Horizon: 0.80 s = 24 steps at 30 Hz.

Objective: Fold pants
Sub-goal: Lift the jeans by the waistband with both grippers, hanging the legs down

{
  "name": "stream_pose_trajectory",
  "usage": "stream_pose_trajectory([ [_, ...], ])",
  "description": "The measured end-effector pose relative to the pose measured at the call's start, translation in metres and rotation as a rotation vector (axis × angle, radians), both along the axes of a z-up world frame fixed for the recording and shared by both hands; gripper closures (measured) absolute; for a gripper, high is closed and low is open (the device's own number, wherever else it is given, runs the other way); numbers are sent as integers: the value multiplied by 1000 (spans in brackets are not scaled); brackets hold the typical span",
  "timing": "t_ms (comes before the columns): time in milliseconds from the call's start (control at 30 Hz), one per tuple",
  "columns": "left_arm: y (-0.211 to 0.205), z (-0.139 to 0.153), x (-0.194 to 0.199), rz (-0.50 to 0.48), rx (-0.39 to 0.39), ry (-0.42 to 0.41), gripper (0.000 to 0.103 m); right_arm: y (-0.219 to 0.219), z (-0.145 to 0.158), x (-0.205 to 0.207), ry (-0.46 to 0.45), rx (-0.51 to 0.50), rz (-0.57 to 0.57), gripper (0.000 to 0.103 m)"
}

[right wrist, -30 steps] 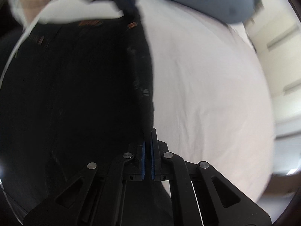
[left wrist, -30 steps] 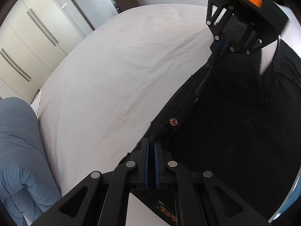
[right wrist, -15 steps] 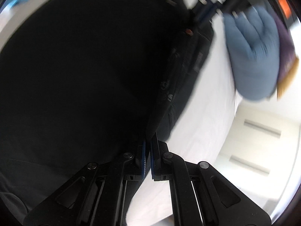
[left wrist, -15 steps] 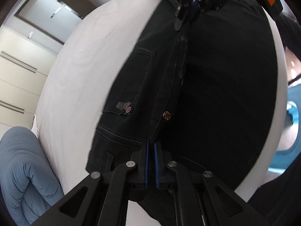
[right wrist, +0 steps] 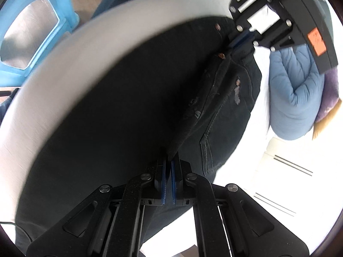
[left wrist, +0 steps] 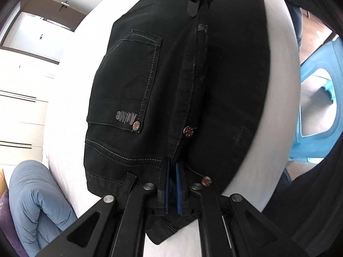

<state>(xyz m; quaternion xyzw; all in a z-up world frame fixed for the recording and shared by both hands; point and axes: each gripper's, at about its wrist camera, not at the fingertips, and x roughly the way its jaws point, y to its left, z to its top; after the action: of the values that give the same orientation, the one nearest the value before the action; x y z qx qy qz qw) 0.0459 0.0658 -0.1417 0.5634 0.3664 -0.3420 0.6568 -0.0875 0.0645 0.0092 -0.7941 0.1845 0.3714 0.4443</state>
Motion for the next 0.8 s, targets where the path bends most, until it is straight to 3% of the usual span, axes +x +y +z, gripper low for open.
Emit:
stream_pose_trajectory([
  [167, 0, -4, -7, 22, 0, -5, 98, 22, -10, -33, -1, 7, -4, 100],
  [367, 12, 3, -32, 27, 5, -10, 98, 9, -2, -67, -2, 24, 0, 100],
  [533, 17, 1, -34, 31, 23, -13, 98, 22, -6, -80, 15, 36, -11, 100],
  [800, 22, 0, -42, 44, 16, -6, 98, 45, -17, -59, 27, 33, -33, 100],
])
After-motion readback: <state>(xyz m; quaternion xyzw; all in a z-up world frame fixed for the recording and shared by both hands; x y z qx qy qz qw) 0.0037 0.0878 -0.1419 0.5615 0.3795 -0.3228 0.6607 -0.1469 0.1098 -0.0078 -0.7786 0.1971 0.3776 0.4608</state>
